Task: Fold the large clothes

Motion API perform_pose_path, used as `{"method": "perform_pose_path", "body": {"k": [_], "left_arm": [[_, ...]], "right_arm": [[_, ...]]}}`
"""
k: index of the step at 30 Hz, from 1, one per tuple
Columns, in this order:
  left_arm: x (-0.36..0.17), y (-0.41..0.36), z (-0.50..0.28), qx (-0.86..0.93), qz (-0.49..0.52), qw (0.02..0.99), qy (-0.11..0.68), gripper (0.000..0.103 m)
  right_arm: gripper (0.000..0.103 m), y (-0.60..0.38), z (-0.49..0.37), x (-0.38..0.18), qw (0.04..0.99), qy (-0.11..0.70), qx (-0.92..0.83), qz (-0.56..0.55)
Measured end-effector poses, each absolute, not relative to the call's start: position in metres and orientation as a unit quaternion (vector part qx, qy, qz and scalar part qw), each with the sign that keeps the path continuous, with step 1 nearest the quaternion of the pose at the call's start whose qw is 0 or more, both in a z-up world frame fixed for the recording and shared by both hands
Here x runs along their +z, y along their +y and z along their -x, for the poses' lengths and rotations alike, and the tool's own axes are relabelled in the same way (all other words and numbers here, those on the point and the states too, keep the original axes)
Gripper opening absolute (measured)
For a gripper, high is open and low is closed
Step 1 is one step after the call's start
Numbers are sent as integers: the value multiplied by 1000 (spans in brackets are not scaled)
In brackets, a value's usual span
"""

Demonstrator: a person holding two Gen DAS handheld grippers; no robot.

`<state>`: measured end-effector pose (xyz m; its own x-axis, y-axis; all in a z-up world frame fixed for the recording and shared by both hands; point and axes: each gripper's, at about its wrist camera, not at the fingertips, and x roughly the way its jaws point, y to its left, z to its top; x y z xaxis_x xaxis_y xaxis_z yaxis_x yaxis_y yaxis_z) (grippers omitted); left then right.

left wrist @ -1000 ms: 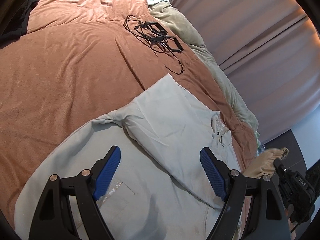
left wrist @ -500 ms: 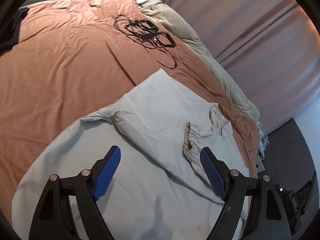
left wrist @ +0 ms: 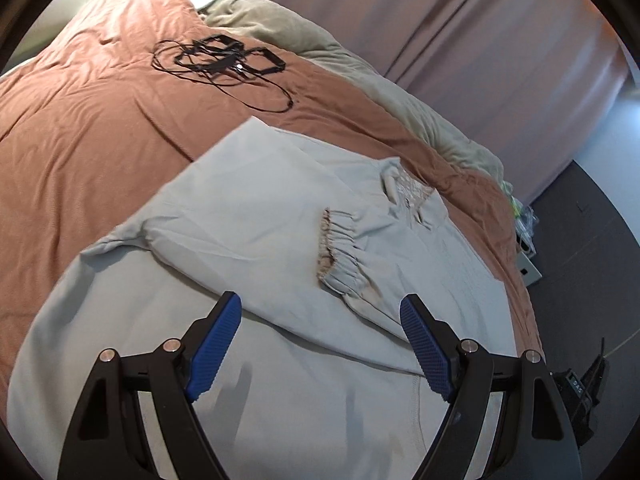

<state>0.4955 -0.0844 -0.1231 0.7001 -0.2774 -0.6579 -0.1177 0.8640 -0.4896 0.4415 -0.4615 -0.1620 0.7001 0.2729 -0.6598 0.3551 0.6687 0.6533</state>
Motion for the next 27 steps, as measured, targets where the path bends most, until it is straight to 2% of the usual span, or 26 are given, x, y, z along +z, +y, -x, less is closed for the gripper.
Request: {"method": "perform_pose_path", "body": {"k": [8,13,18,22,24,25,26,27], "left_arm": [[-128,-110,-526,-58,223,881,412,82],[-141,-118,-559,-44,185,878,439,82],[-158,-121,-585,-42,179,867,464,82],[-168,-135,-603,-53,165,862,477,81],[-174,-142,-612,-56,156,858,487,76],[-178,-146,-615,-57,152,855,492,70],[-182,-149,-617,-53,147,853,497,57],[-186,-152,-619,-54,145,850,503,50]], "right_arm": [[74,-513,-425,-193,794,376,-70,-473],[69,-532,-418,-205,775,359,-77,-514],[58,-540,-413,-214,758,342,-95,-548],[58,-546,-414,-218,747,330,-90,-570],[58,-551,-412,-221,740,319,-87,-586],[58,-554,-412,-224,735,315,-87,-594],[58,-557,-411,-227,730,310,-85,-604],[58,-559,-410,-228,726,307,-84,-610]]}}
